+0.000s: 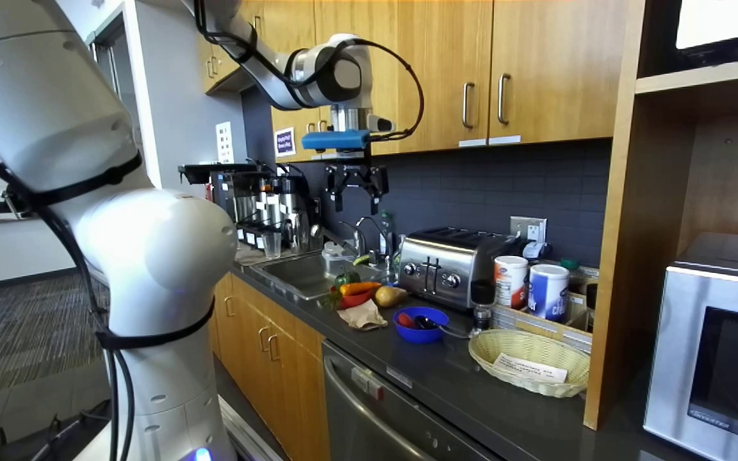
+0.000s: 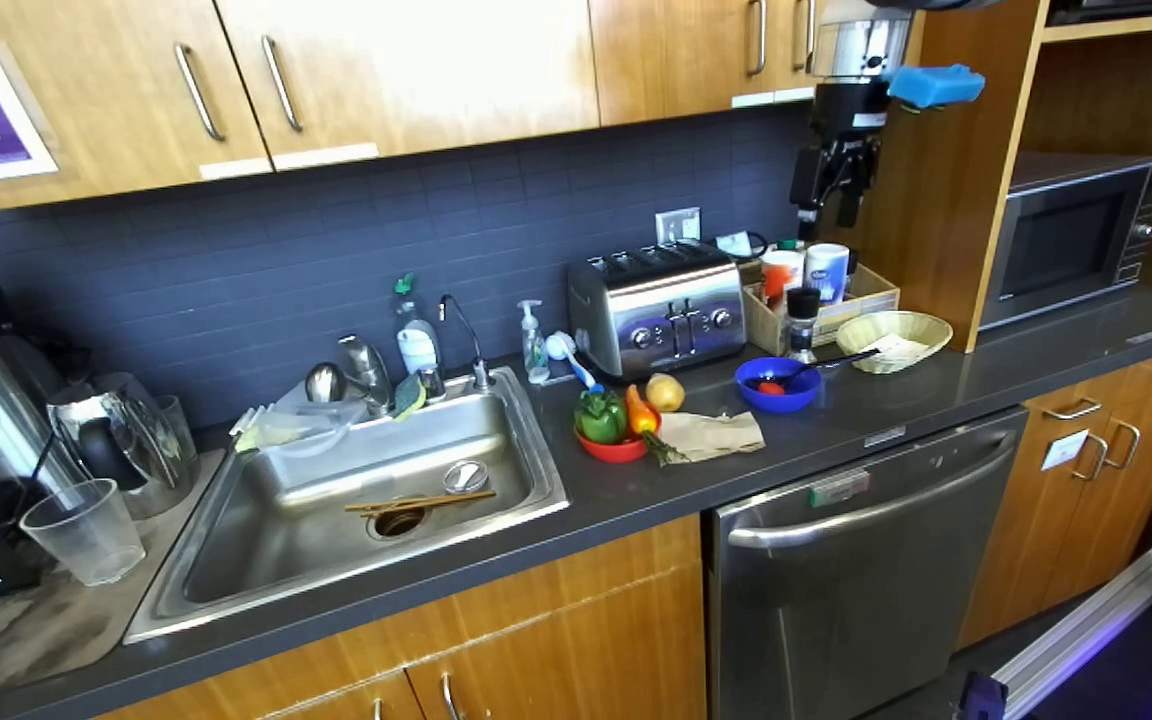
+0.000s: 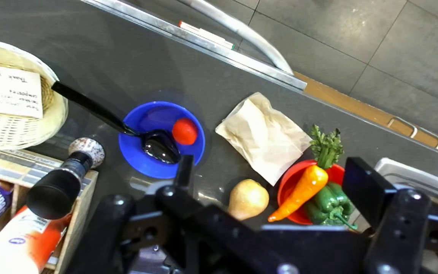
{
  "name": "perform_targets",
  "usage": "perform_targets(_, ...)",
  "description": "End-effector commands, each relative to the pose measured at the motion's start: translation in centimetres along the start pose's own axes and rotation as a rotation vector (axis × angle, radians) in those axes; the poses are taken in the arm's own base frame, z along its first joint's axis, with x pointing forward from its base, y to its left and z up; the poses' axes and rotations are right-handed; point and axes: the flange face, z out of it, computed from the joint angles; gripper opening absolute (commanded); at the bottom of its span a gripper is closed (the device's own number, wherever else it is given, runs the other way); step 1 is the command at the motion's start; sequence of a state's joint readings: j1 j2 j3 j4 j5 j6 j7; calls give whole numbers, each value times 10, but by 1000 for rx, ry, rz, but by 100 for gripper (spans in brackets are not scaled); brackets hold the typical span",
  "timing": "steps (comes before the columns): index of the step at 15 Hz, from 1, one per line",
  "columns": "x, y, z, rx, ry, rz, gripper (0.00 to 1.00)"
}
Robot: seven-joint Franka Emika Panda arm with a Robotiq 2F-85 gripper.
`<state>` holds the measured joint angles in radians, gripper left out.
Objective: Scoop up the object in the blue bowl and put it into the weaved basket
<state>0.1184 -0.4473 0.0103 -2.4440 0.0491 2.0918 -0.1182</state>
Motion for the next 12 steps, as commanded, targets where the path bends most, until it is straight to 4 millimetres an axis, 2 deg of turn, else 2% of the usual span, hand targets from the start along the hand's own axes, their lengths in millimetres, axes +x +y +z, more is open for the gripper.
perform_targets(1, 11, 26, 7, 9, 15, 27, 100)
perform_targets(5, 15, 47, 24, 8, 19, 62, 100)
perform_targets(12, 20, 72, 57, -7, 16, 104, 100)
